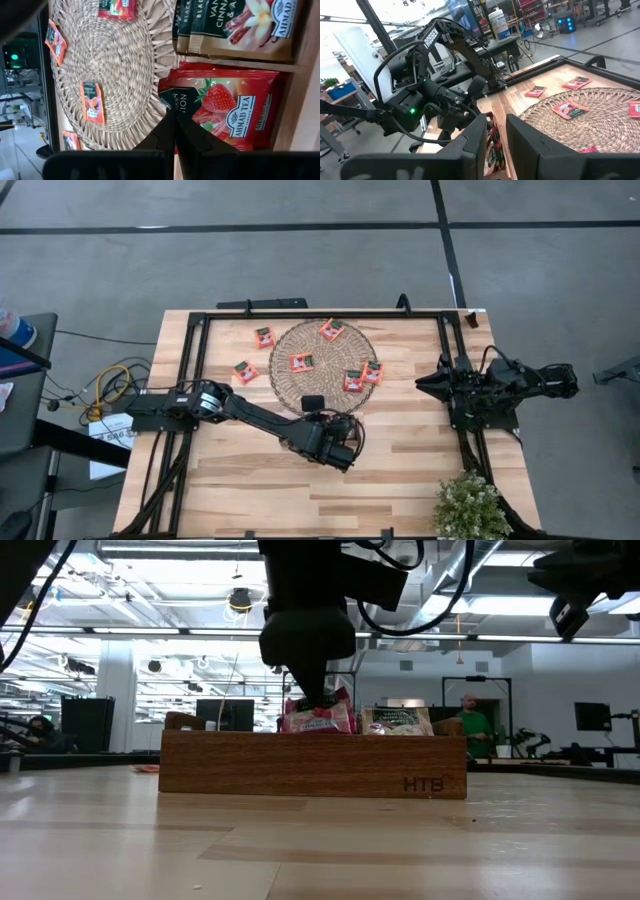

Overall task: Pick & Place Tea
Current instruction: Put the red tea bag into the middle section of the wooden organizer

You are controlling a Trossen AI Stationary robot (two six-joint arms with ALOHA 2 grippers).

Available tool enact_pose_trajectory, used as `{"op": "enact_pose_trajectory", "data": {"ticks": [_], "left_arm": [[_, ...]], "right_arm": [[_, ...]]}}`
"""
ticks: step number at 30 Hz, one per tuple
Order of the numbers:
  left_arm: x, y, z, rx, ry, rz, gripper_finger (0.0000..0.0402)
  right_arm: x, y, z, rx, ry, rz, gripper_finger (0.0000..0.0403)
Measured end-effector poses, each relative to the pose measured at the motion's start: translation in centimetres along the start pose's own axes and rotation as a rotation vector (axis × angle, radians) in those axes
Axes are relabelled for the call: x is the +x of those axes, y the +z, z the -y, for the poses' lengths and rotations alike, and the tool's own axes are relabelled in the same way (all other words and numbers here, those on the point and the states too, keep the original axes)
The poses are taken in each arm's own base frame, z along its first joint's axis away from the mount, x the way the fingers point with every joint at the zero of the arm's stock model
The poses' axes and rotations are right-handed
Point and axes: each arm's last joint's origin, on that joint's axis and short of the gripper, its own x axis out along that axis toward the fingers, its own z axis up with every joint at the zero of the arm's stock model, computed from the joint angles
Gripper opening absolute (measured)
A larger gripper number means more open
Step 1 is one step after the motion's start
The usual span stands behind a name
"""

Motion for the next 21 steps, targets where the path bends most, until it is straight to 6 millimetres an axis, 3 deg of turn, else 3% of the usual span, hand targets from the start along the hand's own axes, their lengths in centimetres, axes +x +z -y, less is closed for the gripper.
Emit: {"op": "enact_pose_trajectory", "data": {"ticks": [21], "left_arm": [[0.05,0.03,-0.21,0.014,0.045,0.013,0.0]], "right_arm": [[0.0,0.0,0.0,0.0,0.0,0.0,0.0066]]}}
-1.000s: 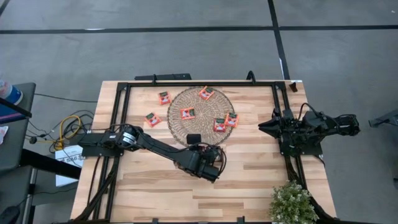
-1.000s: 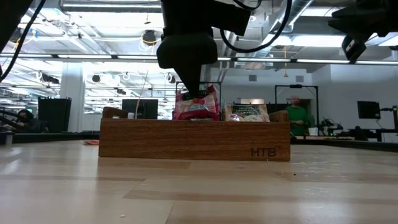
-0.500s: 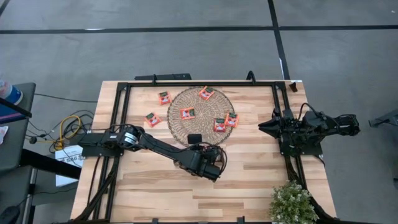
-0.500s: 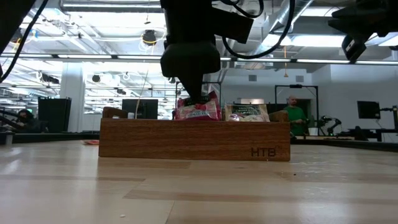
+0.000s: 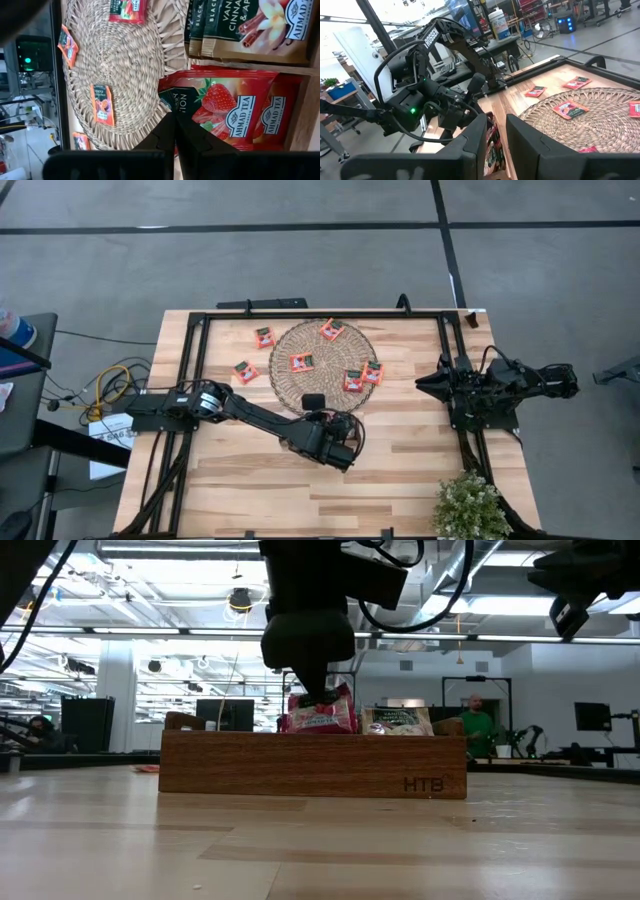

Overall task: Pick & Place Tea
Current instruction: Put the red tea bag into the middle section of the wooden organizer

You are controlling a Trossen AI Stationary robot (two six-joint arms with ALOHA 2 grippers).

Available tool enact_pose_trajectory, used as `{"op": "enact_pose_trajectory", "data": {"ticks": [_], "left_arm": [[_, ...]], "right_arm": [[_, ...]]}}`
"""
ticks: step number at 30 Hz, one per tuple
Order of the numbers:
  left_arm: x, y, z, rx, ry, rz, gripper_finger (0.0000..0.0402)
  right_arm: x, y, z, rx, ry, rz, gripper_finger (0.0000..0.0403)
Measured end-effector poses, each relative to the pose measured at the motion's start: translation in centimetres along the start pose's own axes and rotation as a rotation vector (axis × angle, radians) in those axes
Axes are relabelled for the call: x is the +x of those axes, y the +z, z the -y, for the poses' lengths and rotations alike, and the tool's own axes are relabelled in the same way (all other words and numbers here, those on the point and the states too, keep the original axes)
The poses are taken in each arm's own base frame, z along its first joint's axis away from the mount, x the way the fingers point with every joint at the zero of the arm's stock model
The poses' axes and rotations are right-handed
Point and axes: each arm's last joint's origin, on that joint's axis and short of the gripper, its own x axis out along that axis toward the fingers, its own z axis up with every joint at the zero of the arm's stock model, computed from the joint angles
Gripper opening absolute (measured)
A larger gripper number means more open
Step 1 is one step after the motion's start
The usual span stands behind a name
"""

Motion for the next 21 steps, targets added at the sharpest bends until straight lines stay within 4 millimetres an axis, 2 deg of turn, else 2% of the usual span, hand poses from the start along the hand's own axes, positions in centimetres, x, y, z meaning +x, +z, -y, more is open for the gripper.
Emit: {"op": "enact_pose_trajectory", "data": {"ticks": [21], "left_arm": [[0.05,0.02,-0.09,0.022,0.01,0.002,0.0]], "right_arm": [[-0.01,0.0,0.0,0.001,0.001,0.001,0.0066]]}}
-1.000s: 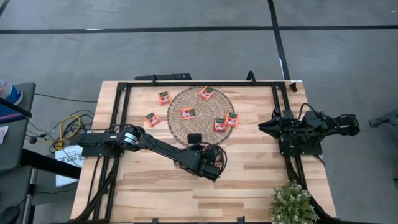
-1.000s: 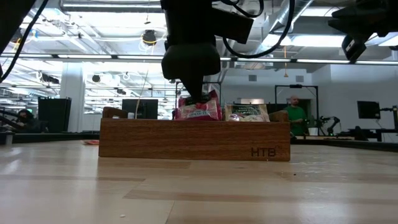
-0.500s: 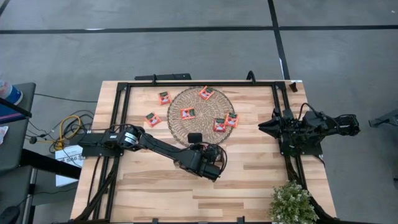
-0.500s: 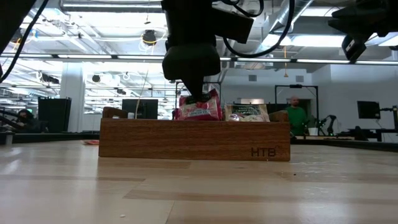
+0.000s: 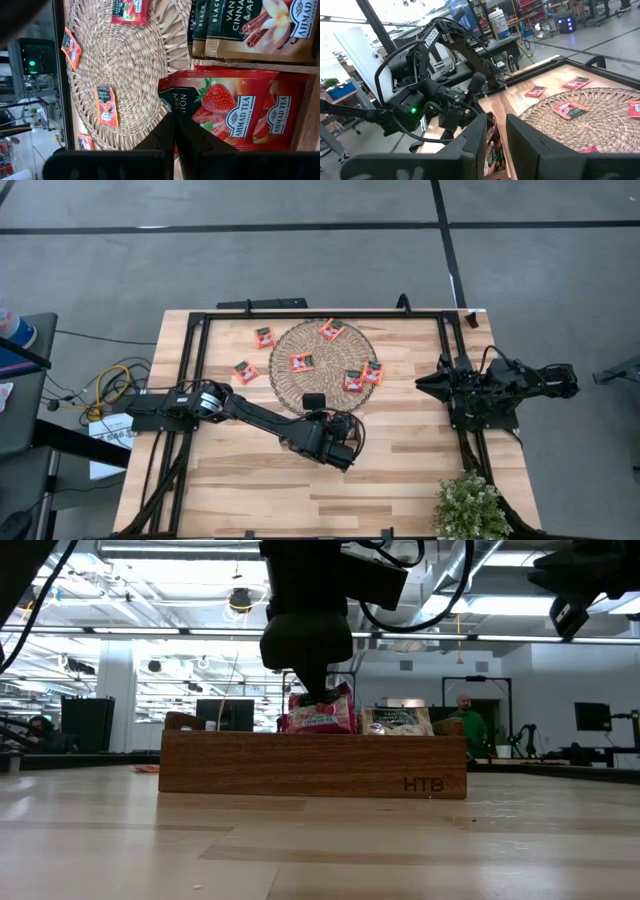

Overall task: Pick & Place Tea
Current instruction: Put the red tea bag into the middle section of the wooden organizer

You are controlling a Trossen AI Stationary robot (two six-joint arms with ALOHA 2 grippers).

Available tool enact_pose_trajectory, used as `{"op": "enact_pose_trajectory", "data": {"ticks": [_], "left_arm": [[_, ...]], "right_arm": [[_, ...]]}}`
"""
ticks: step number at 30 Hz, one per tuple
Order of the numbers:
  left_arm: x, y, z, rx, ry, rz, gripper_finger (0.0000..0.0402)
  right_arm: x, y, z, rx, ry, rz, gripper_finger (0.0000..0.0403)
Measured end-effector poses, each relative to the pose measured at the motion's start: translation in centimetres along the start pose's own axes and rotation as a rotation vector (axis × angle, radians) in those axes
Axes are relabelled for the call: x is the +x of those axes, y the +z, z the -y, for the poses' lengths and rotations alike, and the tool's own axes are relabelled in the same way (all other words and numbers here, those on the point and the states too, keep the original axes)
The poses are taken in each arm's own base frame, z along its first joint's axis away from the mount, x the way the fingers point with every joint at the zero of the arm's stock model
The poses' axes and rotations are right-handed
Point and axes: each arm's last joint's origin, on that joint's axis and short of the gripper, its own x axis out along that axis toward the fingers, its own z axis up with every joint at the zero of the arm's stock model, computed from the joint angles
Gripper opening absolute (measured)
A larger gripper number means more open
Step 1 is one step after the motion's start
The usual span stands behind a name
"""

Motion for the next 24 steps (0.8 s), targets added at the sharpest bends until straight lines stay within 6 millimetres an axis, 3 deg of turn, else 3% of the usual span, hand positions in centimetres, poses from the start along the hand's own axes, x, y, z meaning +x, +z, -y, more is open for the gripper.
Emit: {"op": "enact_pose_trajectory", "data": {"ticks": [13,24], "left_arm": [[0.07,-0.04,-0.08,0.002,-0.003,-0.009,0.0004],[0.11,-0.06,-0.06,-0.003,-0.028,-0.02,0.0084]], "right_arm": [[0.0,0.0,0.0,0.0,0.0,0.0,0.0066],[0.0,0.0,0.0,0.0,0.0,0.0,0.0066]]}}
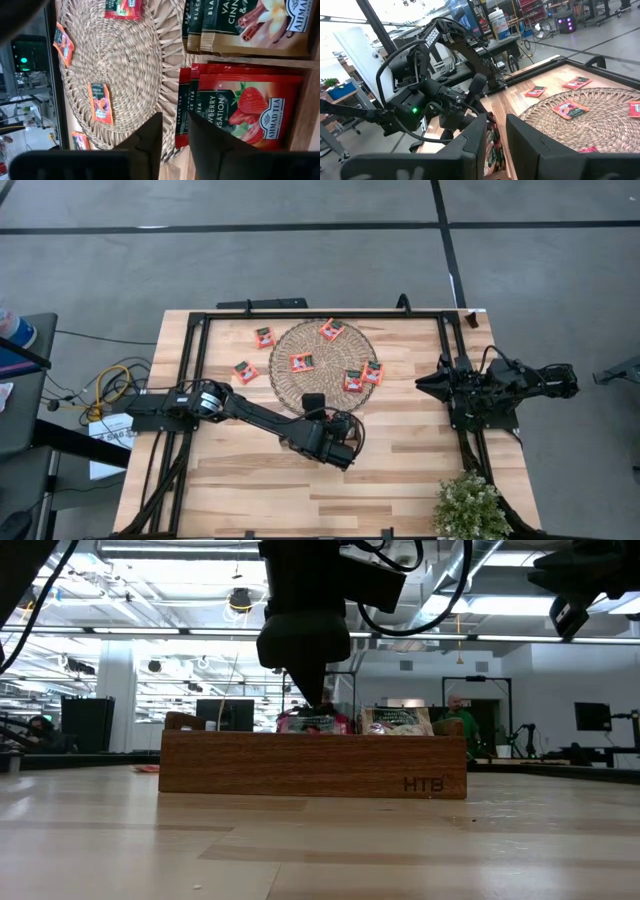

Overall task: Pick & Place Tea
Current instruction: Put the red tea bag into the middle section of the wooden organizer

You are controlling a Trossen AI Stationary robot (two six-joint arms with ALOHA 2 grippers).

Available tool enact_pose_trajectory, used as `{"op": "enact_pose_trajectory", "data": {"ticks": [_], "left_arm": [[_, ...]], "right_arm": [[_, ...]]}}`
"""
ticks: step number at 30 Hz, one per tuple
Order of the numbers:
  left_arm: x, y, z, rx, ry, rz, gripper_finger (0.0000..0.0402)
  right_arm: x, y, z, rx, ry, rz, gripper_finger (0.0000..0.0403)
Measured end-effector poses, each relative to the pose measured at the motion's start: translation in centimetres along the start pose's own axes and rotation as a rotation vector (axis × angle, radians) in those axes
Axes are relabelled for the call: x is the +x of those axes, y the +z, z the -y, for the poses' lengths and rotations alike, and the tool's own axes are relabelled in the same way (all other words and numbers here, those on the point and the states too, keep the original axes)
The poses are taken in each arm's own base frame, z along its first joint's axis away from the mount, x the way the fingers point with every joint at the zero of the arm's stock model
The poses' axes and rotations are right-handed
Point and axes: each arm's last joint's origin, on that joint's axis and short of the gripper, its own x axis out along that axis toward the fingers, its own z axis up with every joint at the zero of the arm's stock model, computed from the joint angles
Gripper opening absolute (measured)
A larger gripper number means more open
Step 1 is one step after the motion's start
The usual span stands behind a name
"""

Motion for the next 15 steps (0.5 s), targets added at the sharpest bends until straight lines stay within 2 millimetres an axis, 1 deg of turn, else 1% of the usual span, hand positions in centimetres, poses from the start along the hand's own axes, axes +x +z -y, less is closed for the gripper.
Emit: {"op": "enact_pose_trajectory", "data": {"ticks": [4,7,9,14,15], "left_arm": [[-0.1,0.0,-0.1,-0.003,0.0,-0.001,0.0097],[-1.1,0.3,-0.8,-0.015,-0.004,0.009,0.0099],[-2.3,0.7,-1.7,-0.047,-0.011,0.02,0.0099],[-6.5,1.4,-4.9,-0.178,-0.041,0.082,0.0099],[-7.0,1.3,-5.3,-0.19,-0.046,0.097,0.0099]], "right_arm": [[0.0,0.0,0.0,0.0,0.0,0.0,0.0066],[0.0,0.0,0.0,0.0,0.0,0.0,0.0066],[0.0,0.0,0.0,0.0,0.0,0.0,0.0066],[0.0,0.0,0.0,0.0,0.0,0.0,0.0066],[0.0,0.0,0.0,0.0,0.0,0.0,0.0066]]}}
